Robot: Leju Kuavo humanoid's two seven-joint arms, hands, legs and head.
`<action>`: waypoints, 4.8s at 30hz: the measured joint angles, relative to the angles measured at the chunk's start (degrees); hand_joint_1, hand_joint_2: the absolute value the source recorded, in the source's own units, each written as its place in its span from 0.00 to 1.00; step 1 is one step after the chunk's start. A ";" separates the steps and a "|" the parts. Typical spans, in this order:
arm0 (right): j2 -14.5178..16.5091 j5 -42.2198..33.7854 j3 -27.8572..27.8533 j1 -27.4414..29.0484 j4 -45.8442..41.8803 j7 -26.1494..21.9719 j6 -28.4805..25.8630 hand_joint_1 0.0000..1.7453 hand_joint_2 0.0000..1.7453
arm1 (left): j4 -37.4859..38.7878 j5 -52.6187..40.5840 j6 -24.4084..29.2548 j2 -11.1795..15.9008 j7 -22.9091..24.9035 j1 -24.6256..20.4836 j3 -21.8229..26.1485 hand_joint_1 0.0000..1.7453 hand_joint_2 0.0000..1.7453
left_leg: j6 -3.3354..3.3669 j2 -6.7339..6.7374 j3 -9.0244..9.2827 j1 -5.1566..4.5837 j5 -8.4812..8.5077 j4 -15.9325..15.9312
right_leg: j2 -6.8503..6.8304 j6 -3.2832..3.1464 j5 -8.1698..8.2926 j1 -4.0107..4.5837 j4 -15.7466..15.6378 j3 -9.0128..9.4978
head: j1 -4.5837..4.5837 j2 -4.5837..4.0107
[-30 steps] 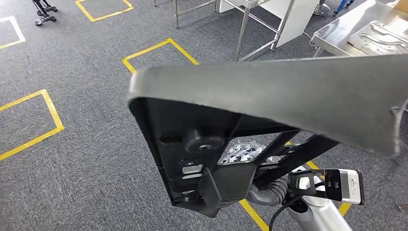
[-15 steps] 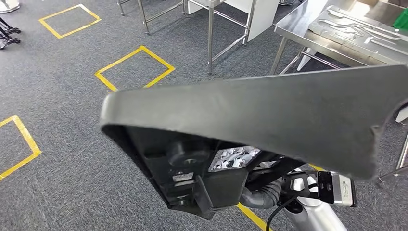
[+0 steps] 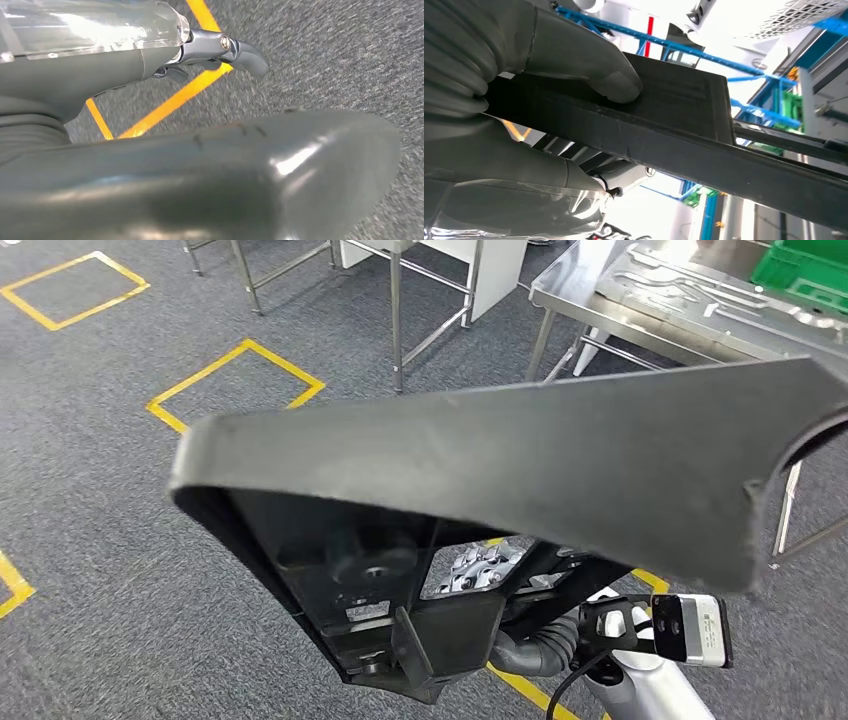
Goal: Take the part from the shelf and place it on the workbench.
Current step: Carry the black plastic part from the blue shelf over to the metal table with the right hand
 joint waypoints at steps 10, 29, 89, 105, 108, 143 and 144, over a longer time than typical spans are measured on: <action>0.11 -0.26 -0.28 0.29 -0.65 0.13 -0.13 0.99 1.00 | -0.03 -0.52 -0.05 -0.10 -0.47 -0.29 0.45 0.00 0.00 | -2.05 3.85 2.00 -0.37 -1.98 -0.03 | -2.38 -2.38 8.00 1.05 -16.32 7.42 | -0.03 0.00; 0.61 3.10 -2.99 3.26 -5.13 -0.80 -3.63 0.99 1.00 | -0.33 -4.79 -2.84 0.17 -1.32 -0.31 0.38 0.00 0.00 | 0.06 -1.29 0.68 0.20 -0.16 -0.53 | 0.43 0.05 1.83 0.15 -5.05 2.35 | 0.34 0.00; -5.70 5.01 -5.61 10.57 -8.75 -5.97 -4.94 0.99 1.00 | -0.42 -6.03 -6.17 -0.07 -4.37 -0.78 2.24 0.00 0.00 | 0.35 -0.94 0.19 -0.03 -0.42 0.25 | 0.12 0.31 2.84 0.00 -9.95 6.38 | 0.57 0.00; -6.57 4.60 -6.33 10.69 -10.56 -5.63 -6.12 0.99 1.00 | -0.44 -7.73 -6.52 0.36 -4.48 -1.06 2.38 0.00 0.00 | -1.97 -0.81 -1.92 -0.27 -6.43 8.27 | -0.32 -2.44 7.78 0.13 -16.92 8.44 | 0.43 0.00; -6.62 4.35 -6.33 10.83 -10.61 -5.63 -6.14 0.99 1.00 | -0.44 -7.99 -6.51 0.53 -4.49 -0.90 2.39 0.00 0.00 | -2.12 -0.84 -6.70 -0.27 -8.03 16.12 | -0.17 -2.80 7.39 0.39 -16.81 8.81 | 0.41 0.00; -7.70 1.71 -6.64 7.78 -10.02 -3.83 -5.94 0.99 1.00 | -0.44 -8.44 -6.49 1.00 -4.93 -0.92 3.35 0.00 0.00 | -1.03 -0.94 -3.30 -0.60 0.05 3.70 | -0.15 -2.78 2.96 1.16 -16.07 13.29 | 0.66 0.00; -7.69 1.64 -6.61 7.62 -9.95 -3.77 -5.97 0.99 1.00 | -0.44 -8.44 -6.48 1.02 -4.93 -0.91 3.41 0.00 0.00 | -0.64 -0.96 -2.86 -0.87 0.89 2.22 | -0.14 -2.50 2.54 1.11 -16.12 13.68 | 0.74 0.00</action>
